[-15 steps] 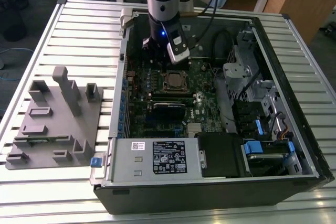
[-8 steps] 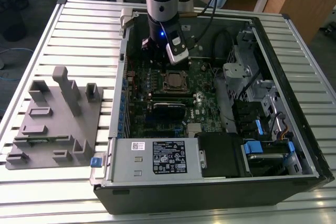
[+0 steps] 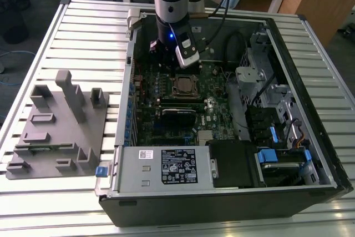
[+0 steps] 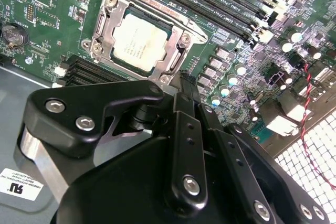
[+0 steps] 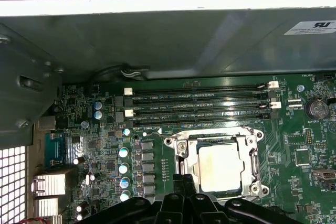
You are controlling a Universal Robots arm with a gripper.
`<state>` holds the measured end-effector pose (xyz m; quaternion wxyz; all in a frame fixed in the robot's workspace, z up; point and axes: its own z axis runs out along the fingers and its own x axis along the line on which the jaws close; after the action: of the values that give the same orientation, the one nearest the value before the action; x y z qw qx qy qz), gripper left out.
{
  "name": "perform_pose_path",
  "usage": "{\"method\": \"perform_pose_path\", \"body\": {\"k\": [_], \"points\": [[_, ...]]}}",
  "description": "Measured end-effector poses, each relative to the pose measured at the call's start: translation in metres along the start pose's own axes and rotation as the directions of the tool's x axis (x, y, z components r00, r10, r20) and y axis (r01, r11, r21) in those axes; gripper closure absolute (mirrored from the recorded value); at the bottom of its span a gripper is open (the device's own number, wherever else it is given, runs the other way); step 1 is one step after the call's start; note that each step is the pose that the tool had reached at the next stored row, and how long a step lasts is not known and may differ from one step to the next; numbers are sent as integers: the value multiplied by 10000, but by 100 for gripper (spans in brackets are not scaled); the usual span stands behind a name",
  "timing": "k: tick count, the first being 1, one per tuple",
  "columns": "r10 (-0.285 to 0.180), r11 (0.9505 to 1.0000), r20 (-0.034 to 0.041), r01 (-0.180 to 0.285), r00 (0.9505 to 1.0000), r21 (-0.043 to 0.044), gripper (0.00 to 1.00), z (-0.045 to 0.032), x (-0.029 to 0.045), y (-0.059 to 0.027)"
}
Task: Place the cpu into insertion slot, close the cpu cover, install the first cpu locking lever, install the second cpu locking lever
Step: 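Install the first cpu locking lever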
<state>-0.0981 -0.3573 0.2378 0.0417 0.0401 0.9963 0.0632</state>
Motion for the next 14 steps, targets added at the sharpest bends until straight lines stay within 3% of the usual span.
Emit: {"method": "perform_pose_path", "body": {"k": [2,4,6,10,14], "points": [[3,10000,-8,-3,10000,-30,89,-1,1,-1],[21,9998,-52,-21,10000,-173,89,0,0,0],[29,9997,-74,-31,10000,-250,89,-1,0,0],[33,9995,-78,-35,10000,-302,89,-1,10,-5],[38,9993,-86,-41,10000,-382,89,-9,69,-27]]}}
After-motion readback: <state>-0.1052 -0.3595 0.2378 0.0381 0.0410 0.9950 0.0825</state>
